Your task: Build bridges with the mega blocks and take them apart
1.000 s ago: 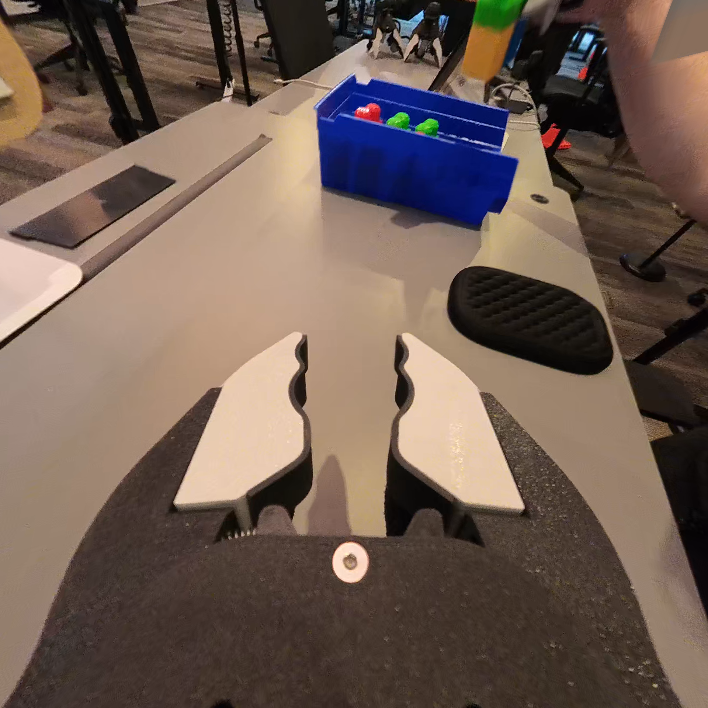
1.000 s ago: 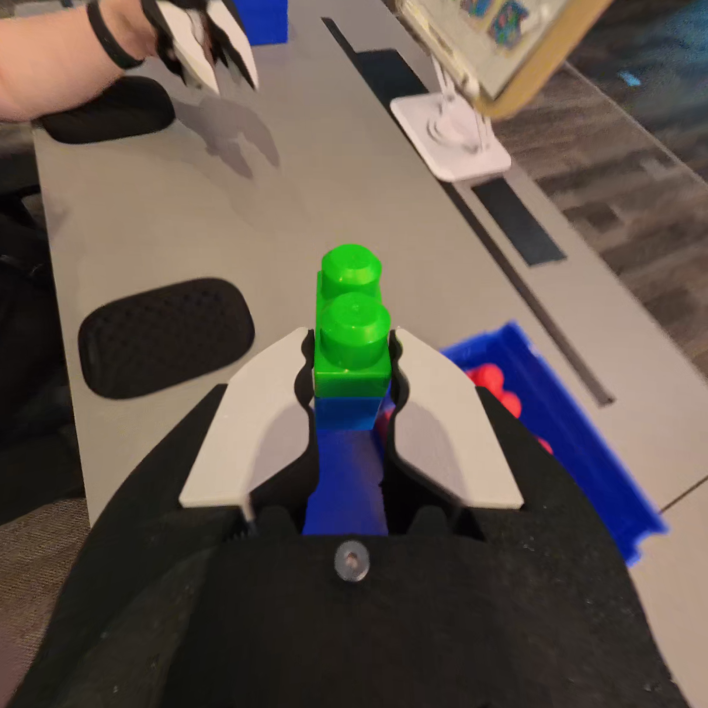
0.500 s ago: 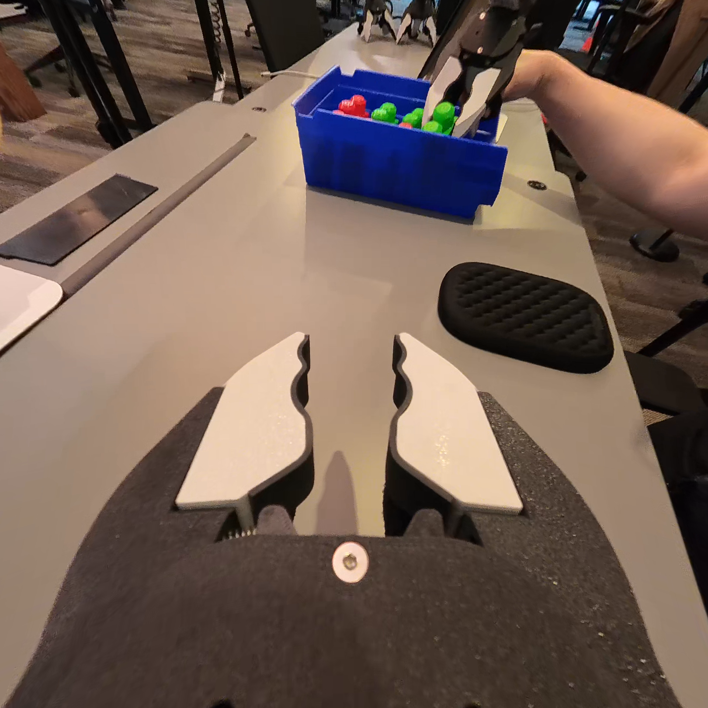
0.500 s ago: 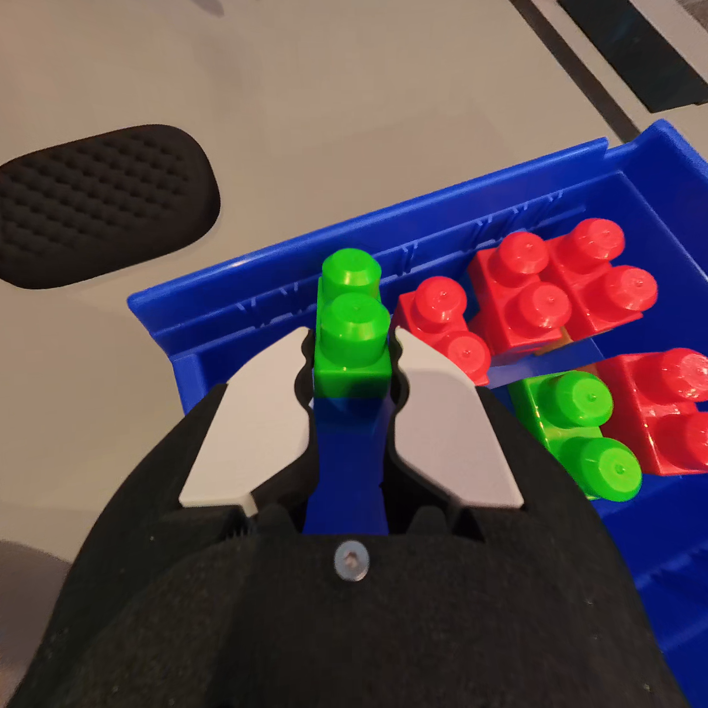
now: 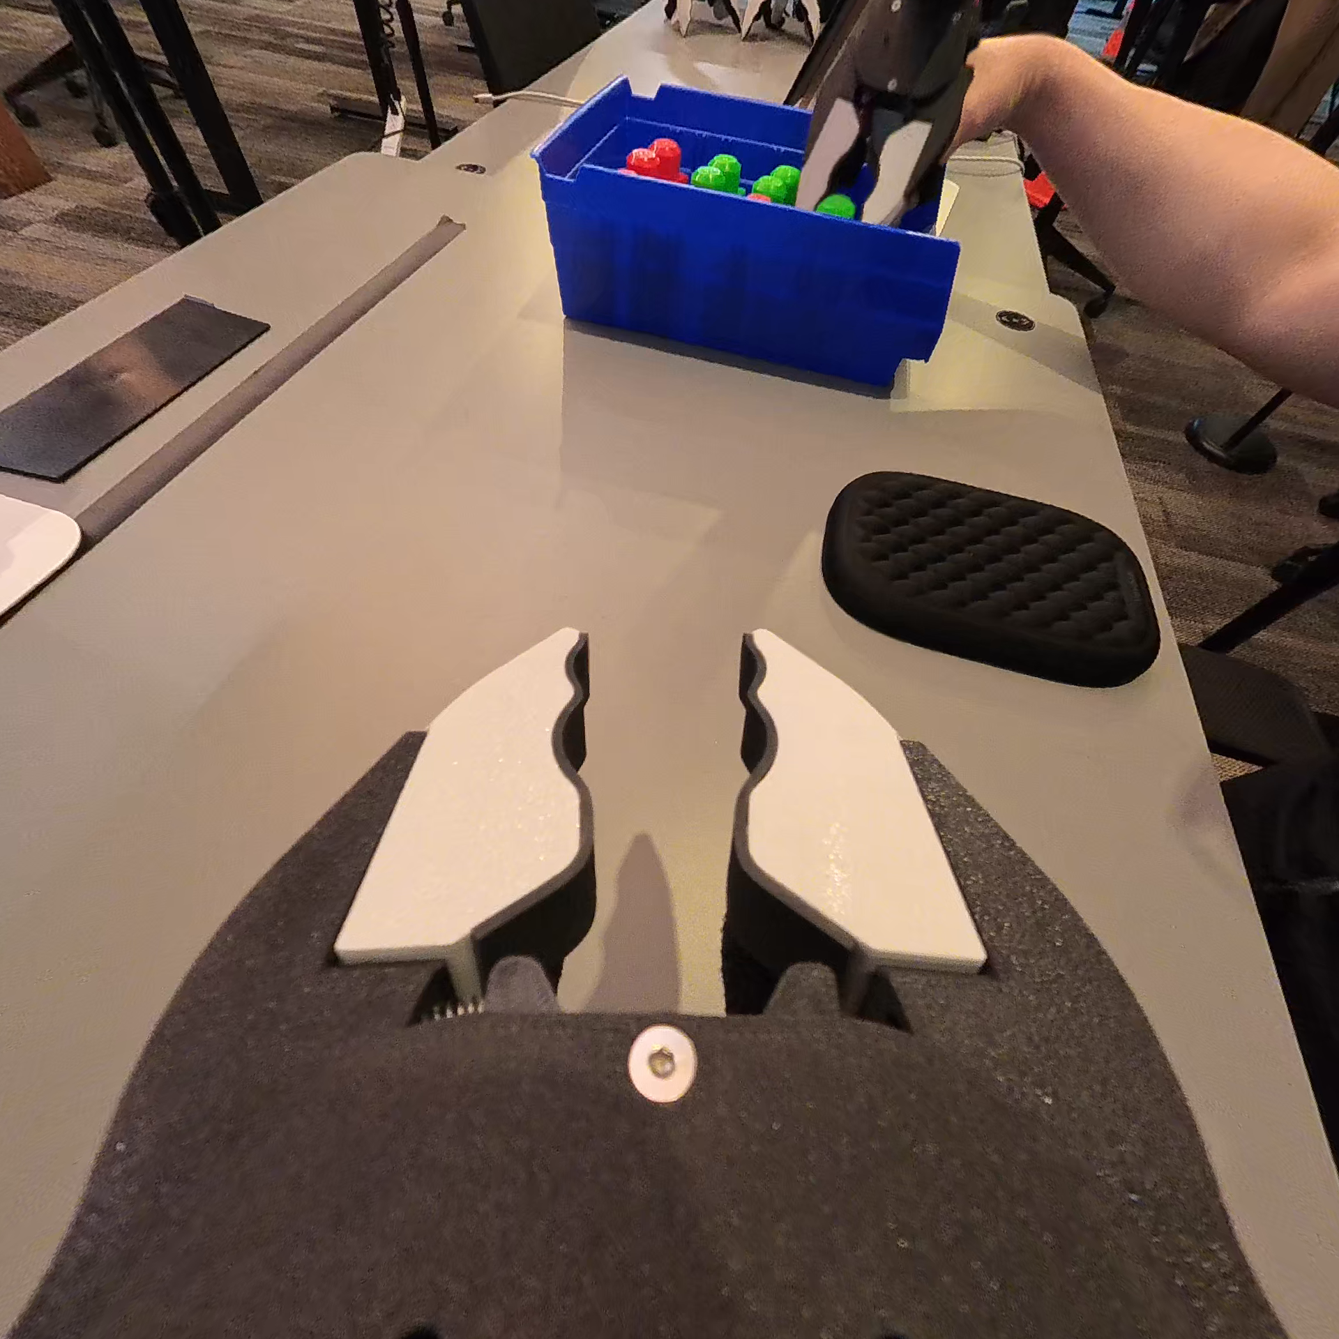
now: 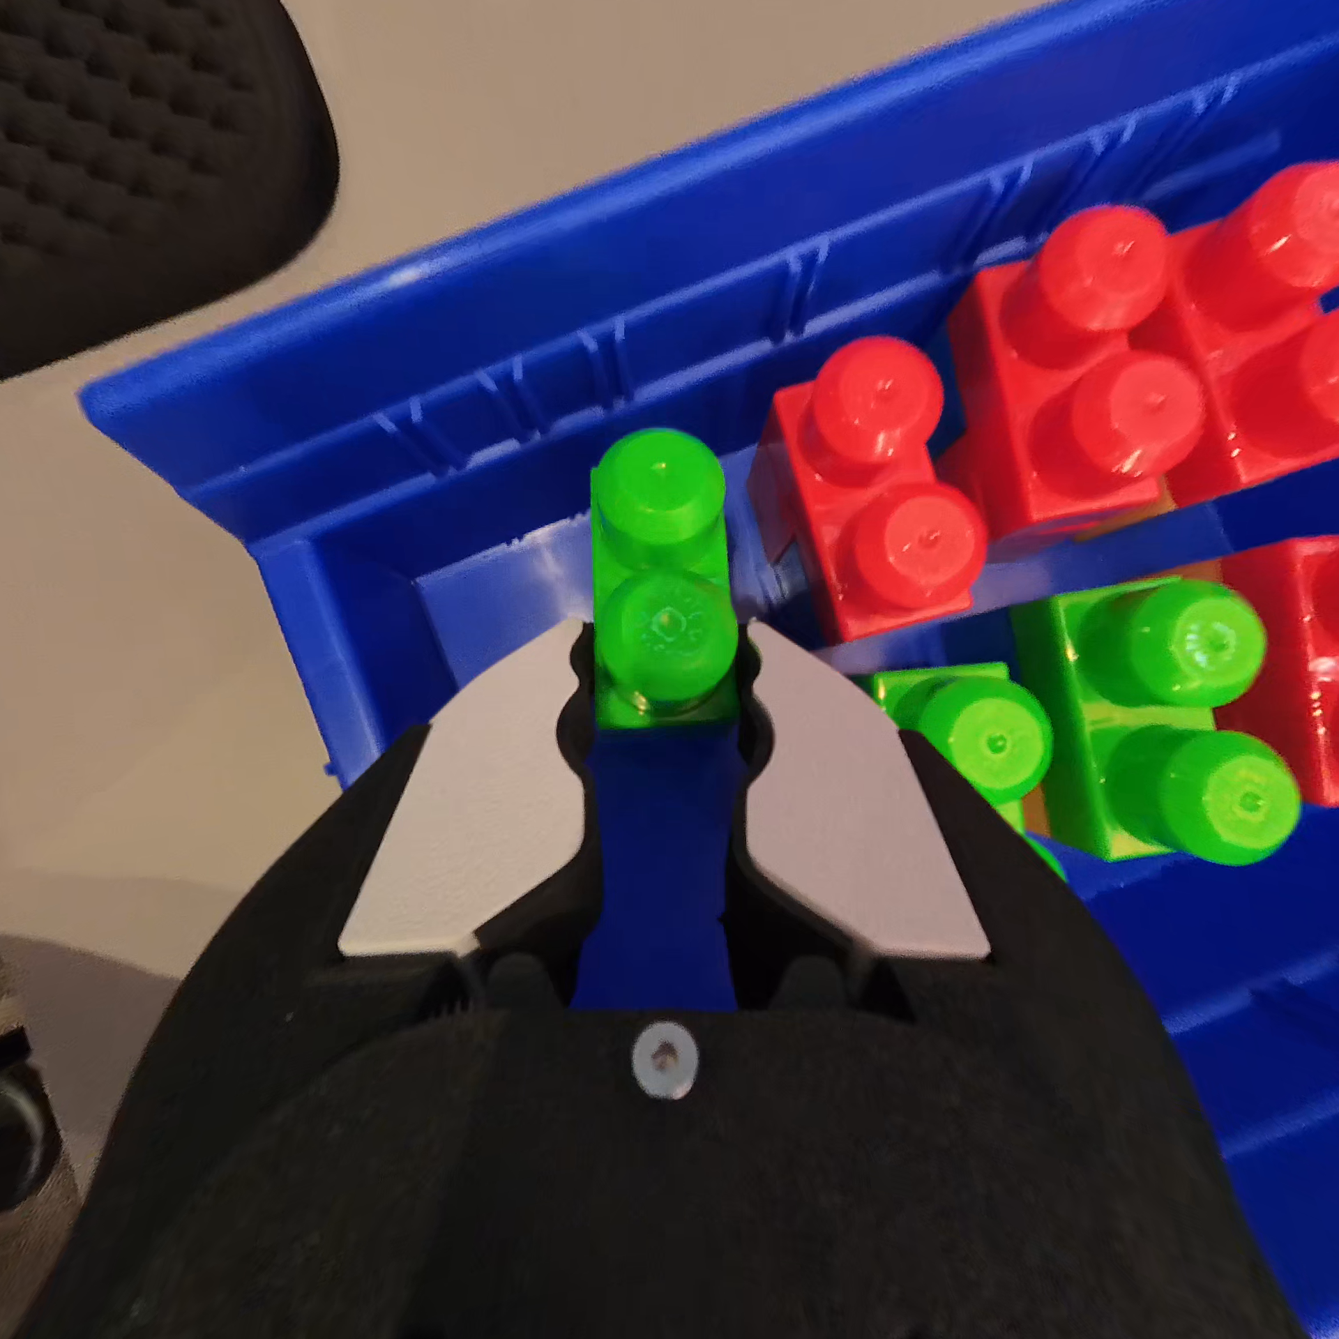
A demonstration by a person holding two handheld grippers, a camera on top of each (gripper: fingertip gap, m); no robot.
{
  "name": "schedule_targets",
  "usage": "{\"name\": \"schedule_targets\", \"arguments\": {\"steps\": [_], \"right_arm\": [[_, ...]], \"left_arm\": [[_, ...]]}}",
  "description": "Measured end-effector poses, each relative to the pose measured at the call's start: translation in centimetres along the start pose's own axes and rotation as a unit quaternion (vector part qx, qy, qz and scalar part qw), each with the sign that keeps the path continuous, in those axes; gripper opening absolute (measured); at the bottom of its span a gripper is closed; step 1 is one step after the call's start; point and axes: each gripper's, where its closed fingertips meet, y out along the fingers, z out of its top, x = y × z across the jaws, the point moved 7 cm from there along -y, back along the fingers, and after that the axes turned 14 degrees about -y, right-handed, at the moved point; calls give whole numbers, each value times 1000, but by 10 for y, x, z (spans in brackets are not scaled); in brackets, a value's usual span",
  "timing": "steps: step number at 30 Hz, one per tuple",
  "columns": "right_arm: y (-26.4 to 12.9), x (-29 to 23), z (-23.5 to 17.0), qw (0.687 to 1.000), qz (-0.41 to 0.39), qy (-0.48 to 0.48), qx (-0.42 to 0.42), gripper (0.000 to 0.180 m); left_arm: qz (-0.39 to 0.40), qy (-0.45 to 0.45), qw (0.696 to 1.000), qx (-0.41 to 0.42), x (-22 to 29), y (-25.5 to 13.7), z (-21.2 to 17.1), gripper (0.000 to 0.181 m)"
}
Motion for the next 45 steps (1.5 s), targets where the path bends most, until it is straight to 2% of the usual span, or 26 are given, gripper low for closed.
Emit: {"name": "schedule_targets", "arguments": {"steps": [3, 9, 11, 16, 19, 23, 26, 29, 32, 34, 37, 41, 45], "right_arm": [[8, -3, -5, 999, 7, -8, -40, 37], [10, 4, 3, 998, -11, -23, -56, 37], [8, 4, 6, 998, -13, -20, -55, 43], [-12, -4, 11, 998, -35, -9, -60, 53], [-37, -10, 29, 995, -85, -20, -37, 53], [-79, -12, 86, 981, -186, -41, 27, 57], [-104, -16, 153, 959, -264, -59, 89, 59], [-113, -24, 232, 932, -314, -76, 164, 61], [-106, -33, 308, 898, -340, -92, 264, 61], [-95, -36, 351, 879, -328, -85, 334, 61], [-73, -28, 393, 861, -307, -56, 401, 64], [-24, -1, 402, 875, -259, -3, 409, 70], [29, 26, 375, 891, -240, 56, 382, 67]], "left_arm": [[-1, 2, 1000, 0, 1, 0, 0, 39], [-4, 0, 1000, -2, 3, 1, 0, 39], [-5, 1, 1000, -1, 3, 1, 0, 40], [-10, -3, 1000, 12, 4, -5, 5, 40], [-7, -5, 999, 33, 4, -10, 11, 41], [2, -11, 998, 55, 6, -15, 21, 46], [12, -7, 998, 64, 9, -19, 26, 49], [20, -6, 997, 75, 12, -23, 29, 52], [31, -15, 995, 91, 13, -29, 34, 52], [37, -23, 994, 103, 12, -34, 37, 52], [63, -28, 991, 119, 8, -42, 42, 49], [75, -33, 988, 132, 4, -51, 44, 47], [109, -32, 986, 125, -6, -55, 40, 47]]}}
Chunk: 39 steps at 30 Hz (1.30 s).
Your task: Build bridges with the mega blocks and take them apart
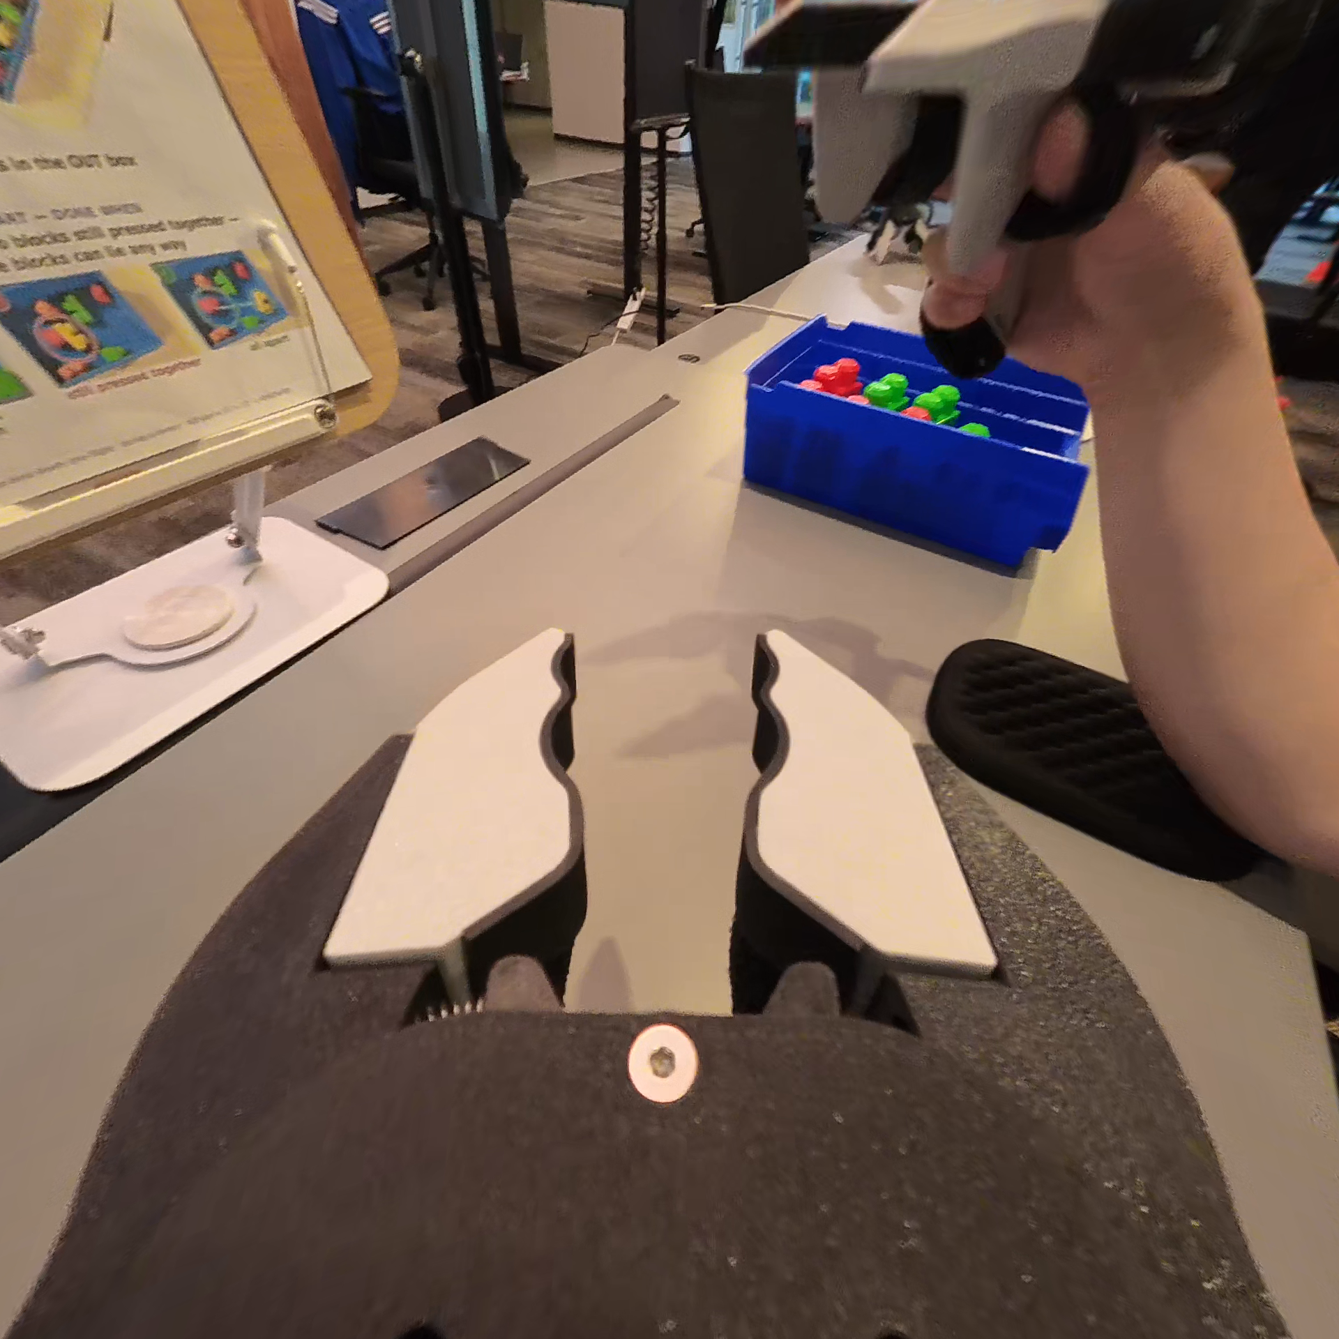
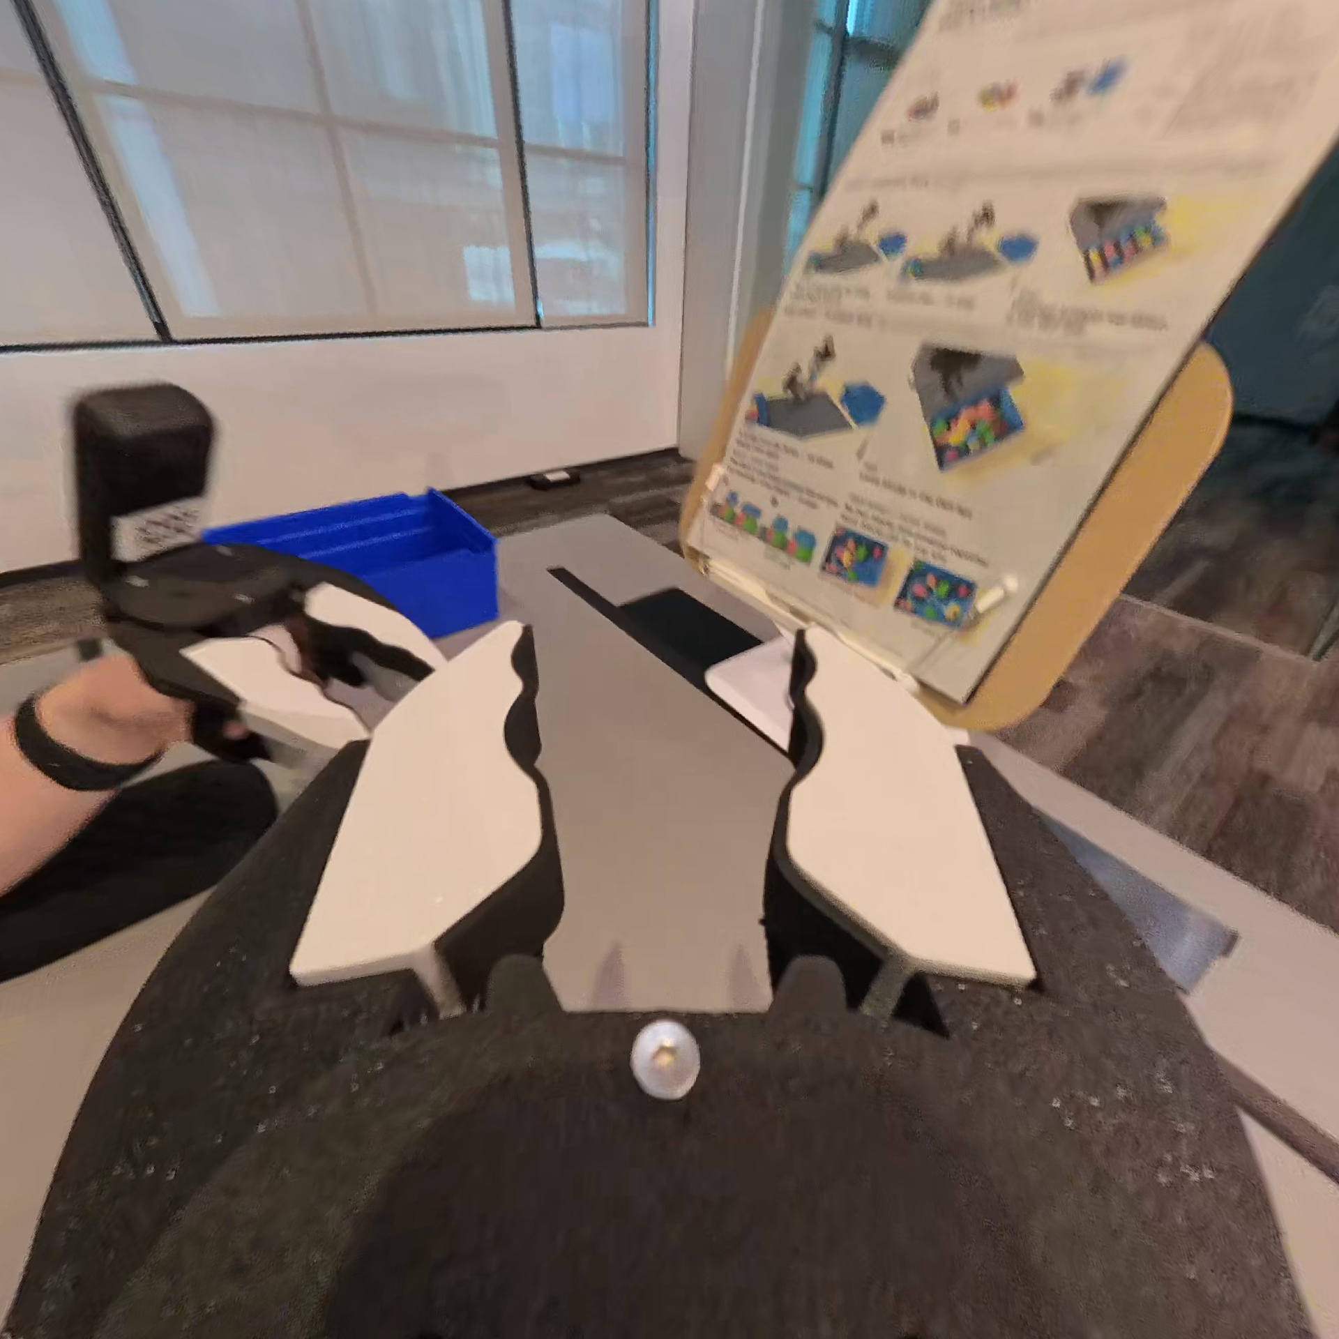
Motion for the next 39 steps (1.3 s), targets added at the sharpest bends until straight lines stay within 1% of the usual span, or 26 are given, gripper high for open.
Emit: {"name": "schedule_targets", "arguments": {"steps": [2, 5, 7, 9, 11, 14, 15, 17, 18, 20, 22, 24, 27, 29, 33, 37, 39], "right_arm": [[6, 12, -20, 999, -8, 21, -37, 66], [4, 21, -35, 998, -12, 46, -34, 62], [2, 30, -46, 997, -27, 53, -46, 62], [1, 37, -56, 996, -34, 50, -68, 62], [1, 42, -64, 994, -43, 50, -85, 62], [4, 45, -70, 993, -42, 52, -99, 62], [6, 46, -71, 992, -43, 49, -104, 62], [9, 46, -72, 992, -44, 40, -111, 63], [10, 46, -73, 992, -44, 39, -114, 63], [14, 46, -76, 991, -41, 43, -119, 64], [17, 45, -80, 990, -37, 52, -124, 65], [19, 44, -82, 989, -31, 56, -131, 66], [19, 44, -80, 989, -39, 50, -135, 67], [19, 41, -77, 990, -38, 51, -128, 66], [21, 32, -69, 992, -20, 65, -107, 66], [21, 24, -63, 992, -16, 69, -100, 66], [20, 21, -60, 993, -12, 72, -94, 66]], "left_arm": [[10, -5, 1000, -7, -5, -1, -4, 42], [39, -12, 999, -24, -12, -4, -9, 42], [77, -7, 997, -18, -18, -12, -3, 44], [111, -1, 994, -9, -20, -31, 11, 44], [156, 4, 988, 13, -24, -62, 26, 44], [245, 2, 968, 45, -45, -124, 44, 39], [253, -21, 967, 36, -52, -145, 46, 40], [227, -87, 970, 17, -66, -183, 51, 45], [236, -111, 965, 19, -77, -202, 54, 45], [296, -112, 949, 9, -107, -238, 55, 46], [358, -102, 928, -24, -144, -264, 44, 46], [369, -101, 921, -73, -174, -275, 22, 45], [383, -102, 909, -133, -206, -277, -17, 46], [394, -98, 905, -130, -217, -276, -33, 46], [338, -132, 922, -134, -217, -265, -54, 53], [366, -121, 912, -142, -224, -261, -67, 57], [362, -127, 912, -147, -226, -254, -71, 59]]}}
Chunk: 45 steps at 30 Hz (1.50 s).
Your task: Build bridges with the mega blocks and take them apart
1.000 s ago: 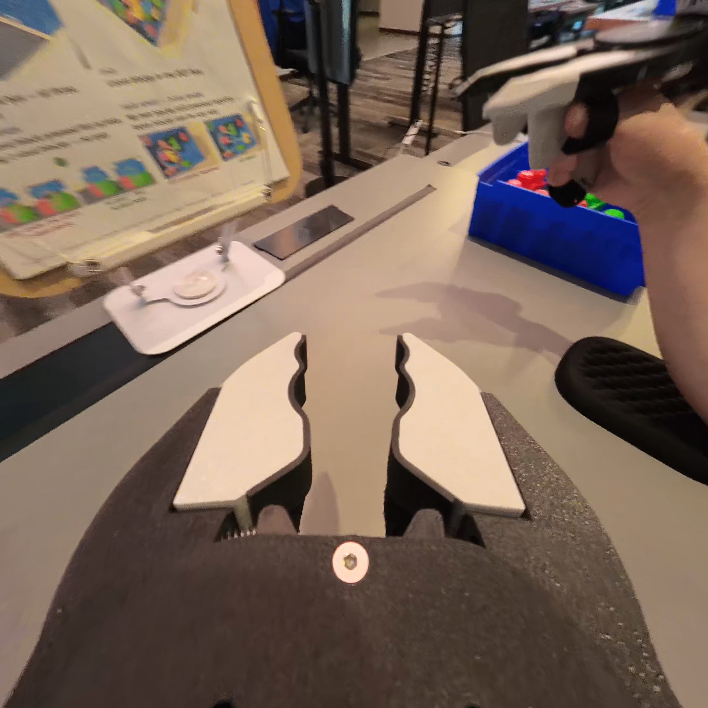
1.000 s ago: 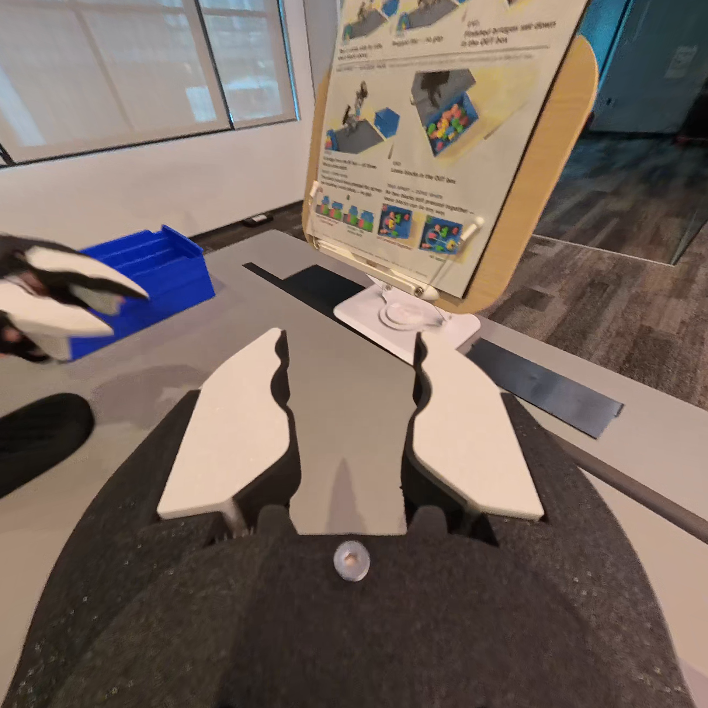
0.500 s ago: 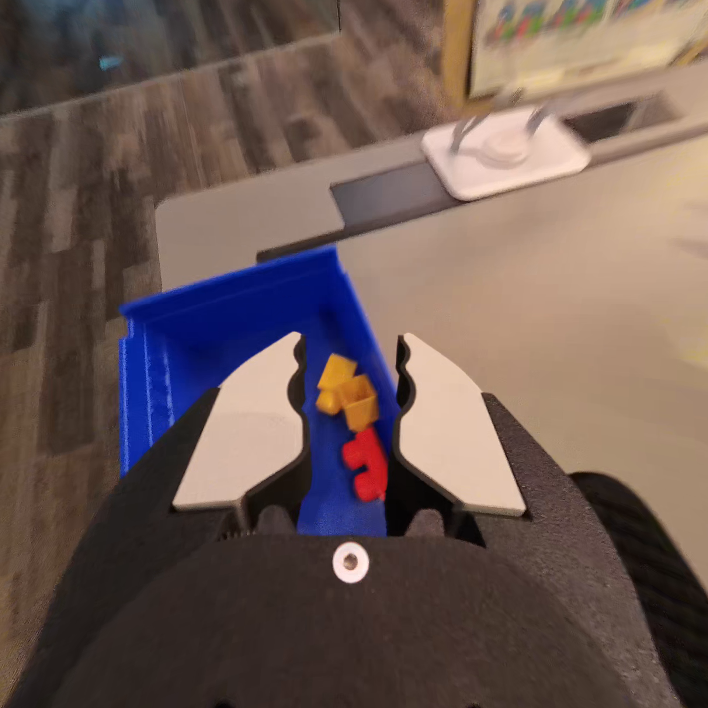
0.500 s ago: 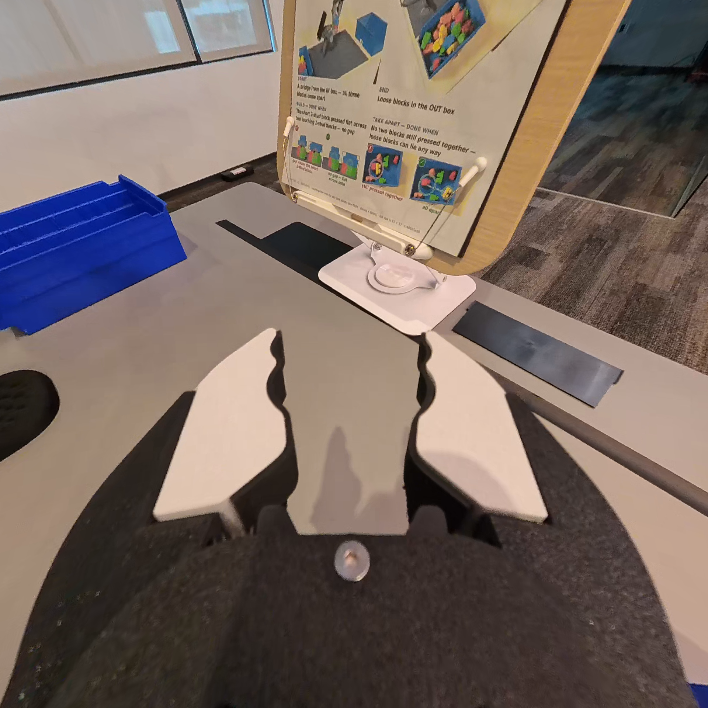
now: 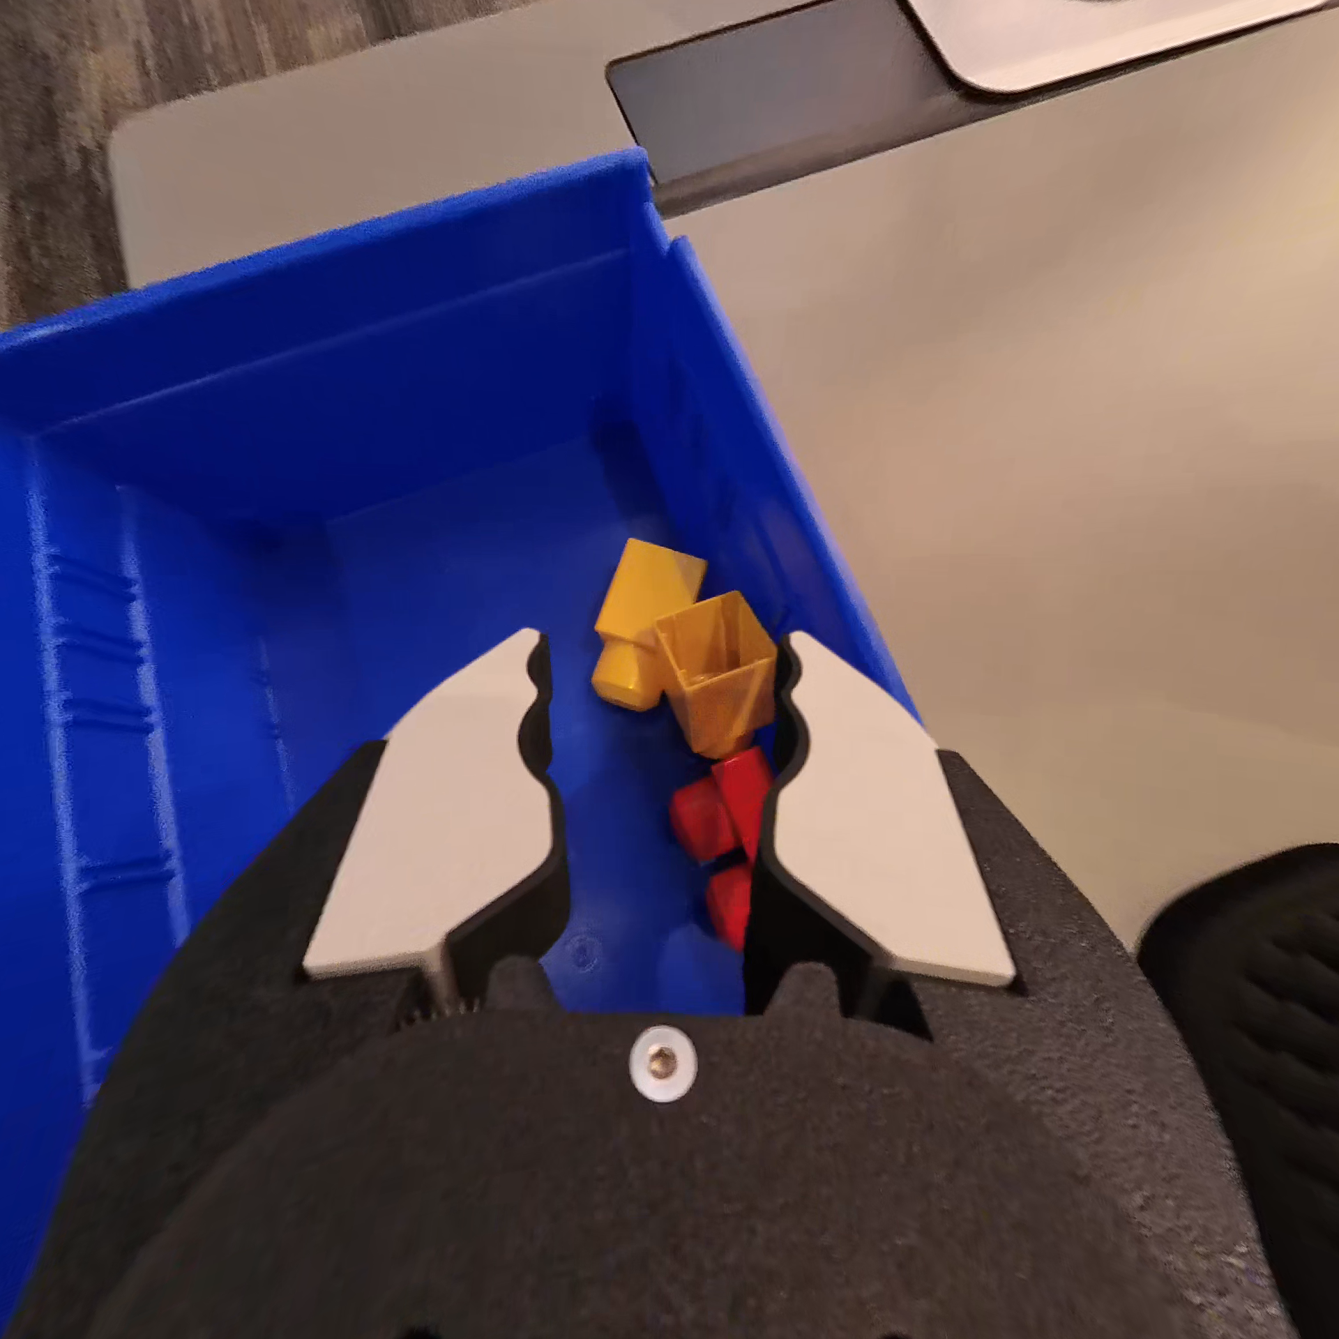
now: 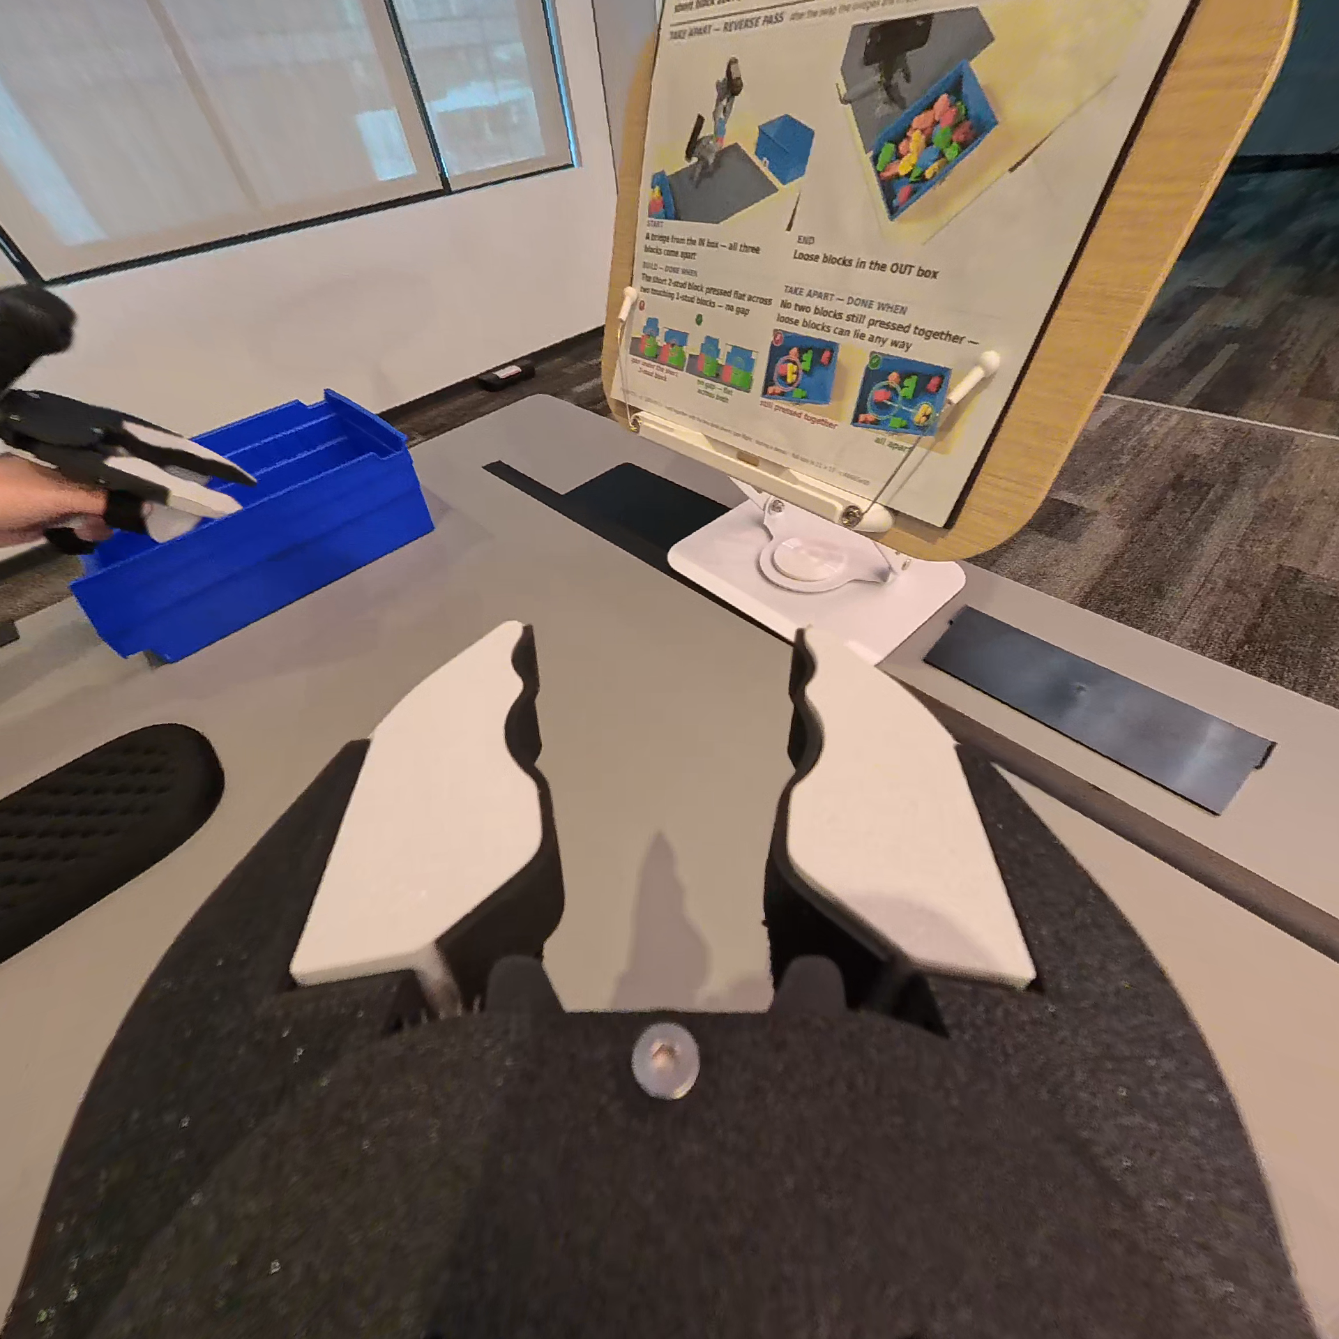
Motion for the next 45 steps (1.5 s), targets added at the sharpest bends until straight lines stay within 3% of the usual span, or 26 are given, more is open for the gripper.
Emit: {"name": "schedule_targets", "arguments": {"steps": [8, 14, 20, 21, 25, 29, 35, 45], "right_arm": [[-6, -3, -6, 1000, 10, 22, 1, 66], [-11, 0, -7, 999, 21, 41, 16, 64], [-20, 6, -8, 998, 25, 56, 31, 64], [-22, 7, -8, 997, 27, 60, 34, 64], [-24, 9, -10, 996, 38, 72, 44, 64], [-22, 8, -12, 995, 49, 76, 38, 64], [-19, 7, -16, 995, 61, 73, 29, 64], [-25, 19, -25, 994, 61, 87, 29, 64]], "left_arm": [[55, 31, 997, -37, -1, 27, -10, 50], [56, 46, 997, 9, -4, 29, -13, 0], [19, -16, 999, 34, -29, 12, -12, 0], [2, -29, 999, 35, -33, 9, -12, 2], [-73, -45, 996, 31, -36, 3, -8, 46], [-13, 97, 995, 6, -33, 12, -8, 51], [36, 288, 955, -65, -20, 45, -7, 69], [4, 323, 926, -193, -27, 79, 4, 91]]}}
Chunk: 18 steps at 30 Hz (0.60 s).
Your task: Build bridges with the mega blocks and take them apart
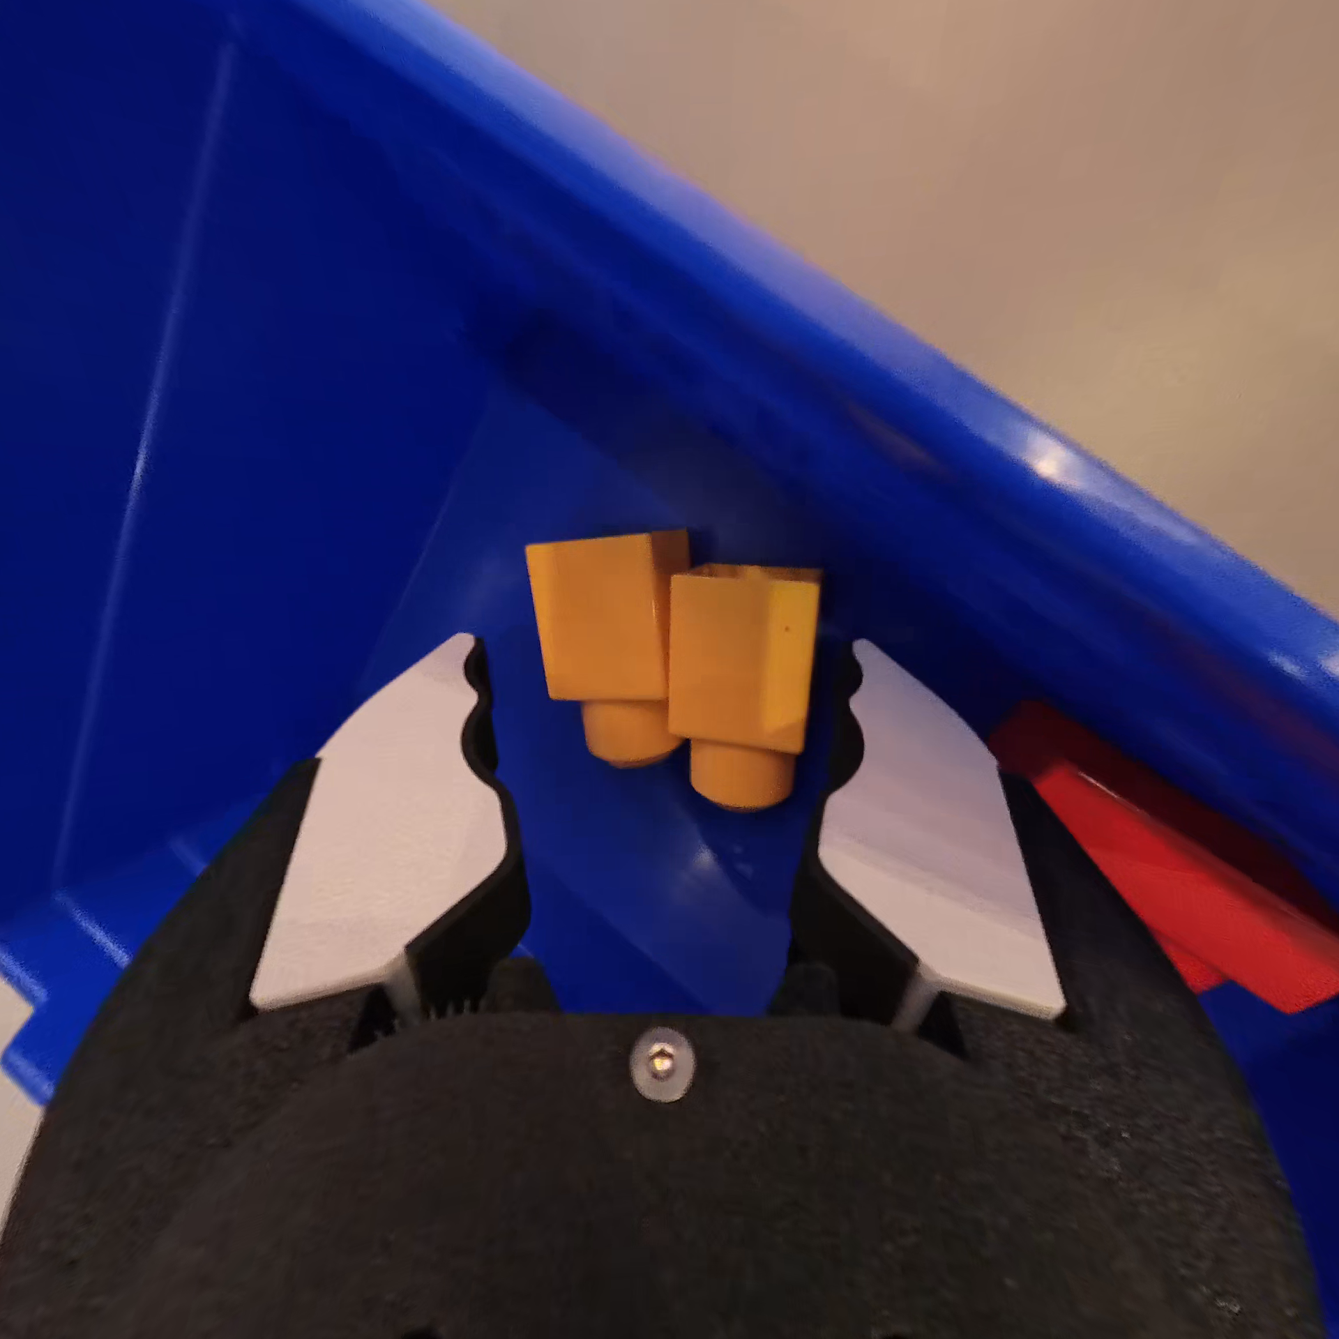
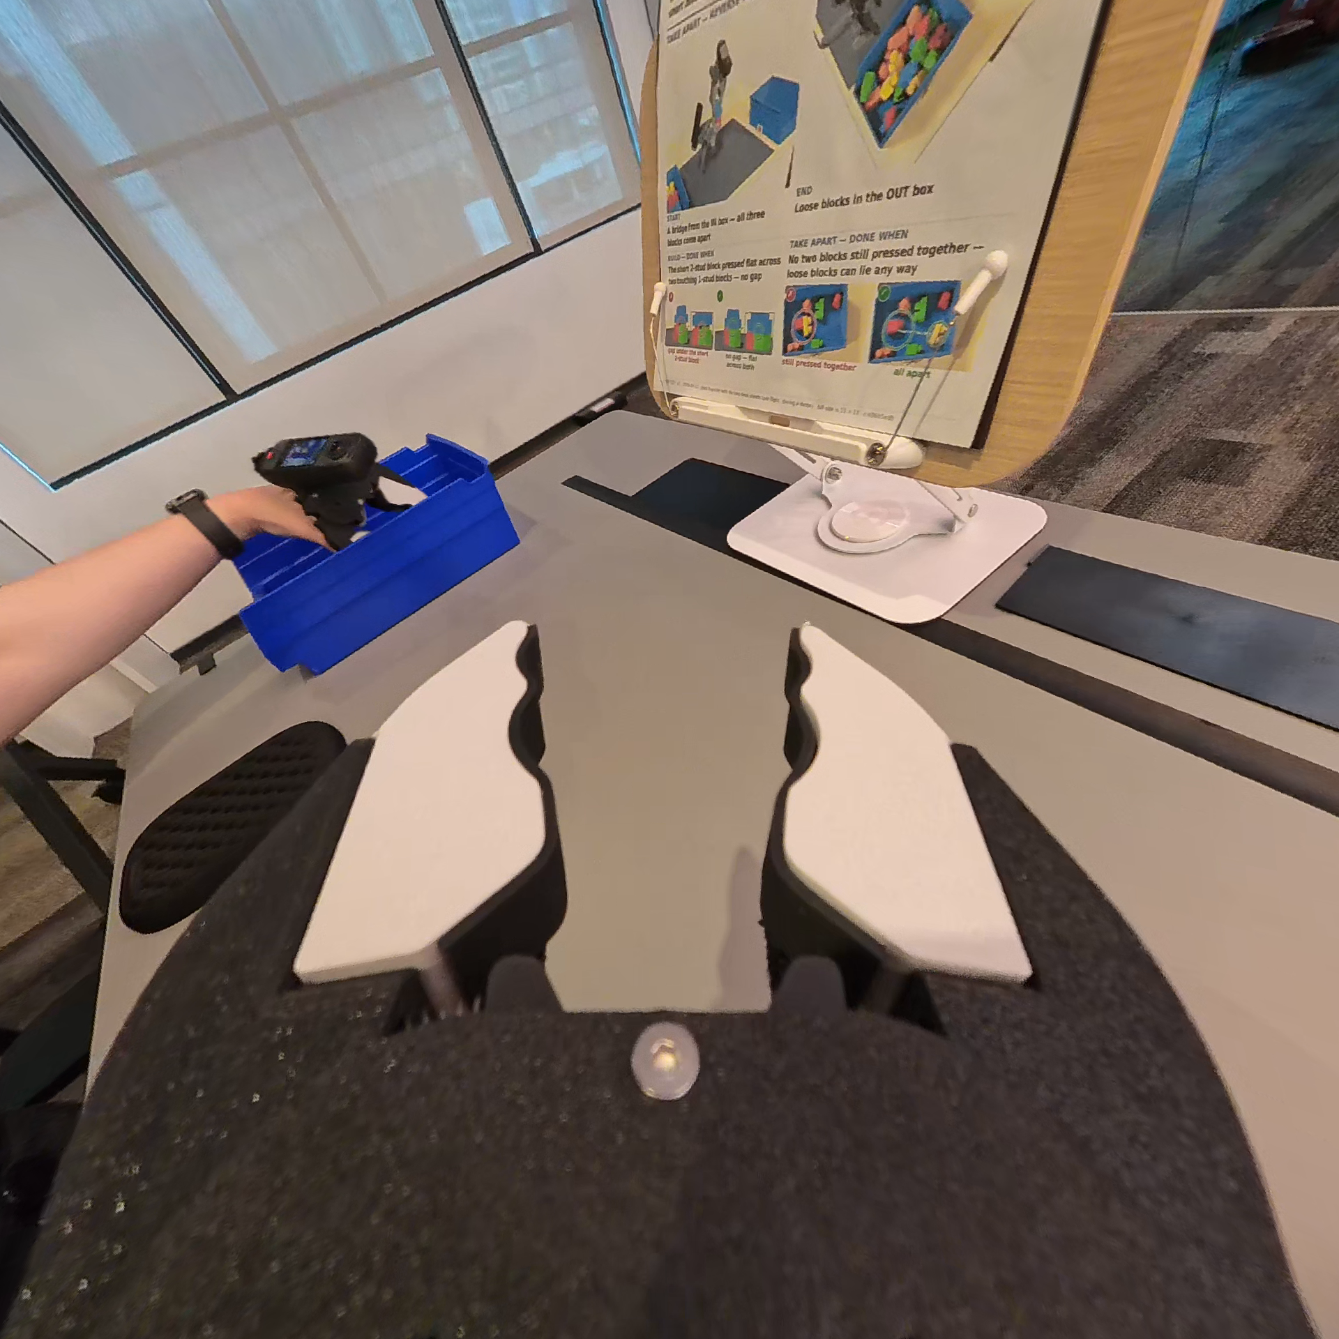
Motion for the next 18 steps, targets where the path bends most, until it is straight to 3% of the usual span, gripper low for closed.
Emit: {"name": "schedule_targets", "arguments": {"steps": [9, 18], "right_arm": [[8, 11, -11, 1000, 4, 17, -25, 64], [15, 9, -13, 999, 13, 11, -41, 63]], "left_arm": [[-79, -9, 997, -25, -3, 11, 10, 82], [-110, -34, 993, -18, -5, 12, 5, 76]]}}
